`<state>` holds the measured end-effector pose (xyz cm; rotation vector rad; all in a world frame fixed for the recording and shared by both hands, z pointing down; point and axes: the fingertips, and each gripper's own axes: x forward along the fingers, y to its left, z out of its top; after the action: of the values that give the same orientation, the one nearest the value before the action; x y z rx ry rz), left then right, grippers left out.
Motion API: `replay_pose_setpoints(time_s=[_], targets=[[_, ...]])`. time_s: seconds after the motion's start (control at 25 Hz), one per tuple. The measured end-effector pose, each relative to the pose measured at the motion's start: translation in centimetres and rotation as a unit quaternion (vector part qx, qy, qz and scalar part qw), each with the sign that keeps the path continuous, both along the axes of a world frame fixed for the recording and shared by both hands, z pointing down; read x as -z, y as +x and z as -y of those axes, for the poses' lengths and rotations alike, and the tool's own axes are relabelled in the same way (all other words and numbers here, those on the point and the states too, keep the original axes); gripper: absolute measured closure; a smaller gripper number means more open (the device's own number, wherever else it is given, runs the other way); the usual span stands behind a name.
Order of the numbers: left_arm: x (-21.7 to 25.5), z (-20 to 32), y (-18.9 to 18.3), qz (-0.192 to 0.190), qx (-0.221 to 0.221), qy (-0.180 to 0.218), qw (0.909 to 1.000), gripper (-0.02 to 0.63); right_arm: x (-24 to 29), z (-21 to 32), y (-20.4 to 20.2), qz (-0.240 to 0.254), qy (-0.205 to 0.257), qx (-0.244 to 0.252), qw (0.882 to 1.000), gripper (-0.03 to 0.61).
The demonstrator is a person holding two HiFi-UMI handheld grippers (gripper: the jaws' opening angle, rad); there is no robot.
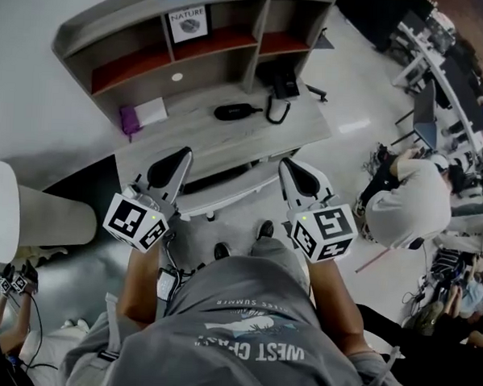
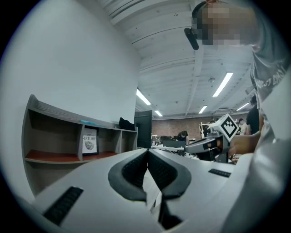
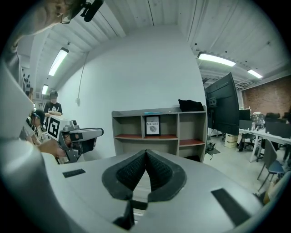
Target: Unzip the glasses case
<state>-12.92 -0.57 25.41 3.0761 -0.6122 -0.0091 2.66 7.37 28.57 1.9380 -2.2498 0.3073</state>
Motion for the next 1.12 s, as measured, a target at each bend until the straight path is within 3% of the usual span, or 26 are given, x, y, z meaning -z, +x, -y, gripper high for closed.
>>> replay_pose_setpoints(time_s=[0.24, 0.6, 1.12], targets=[[-0.7, 2.3, 0.9, 0.01, 0.019, -0.001, 0.9998, 0.614, -1.0, 2.8, 2.3, 0.009, -0.002, 0.008, 1.0, 0.568], [-2.1, 7.3, 3.0, 0.03, 0.071, -0.017, 0.9969, 0.614, -2.8, 9.6, 5.7, 0.018, -0.015, 0.058, 0.998, 0.568], [-6.5, 14.7, 5.6, 0.059, 0.135, -0.066, 0.9869, 0.614, -9.6, 21.0, 10.3, -0.046, -0.063, 0.129, 0.989, 0.565]])
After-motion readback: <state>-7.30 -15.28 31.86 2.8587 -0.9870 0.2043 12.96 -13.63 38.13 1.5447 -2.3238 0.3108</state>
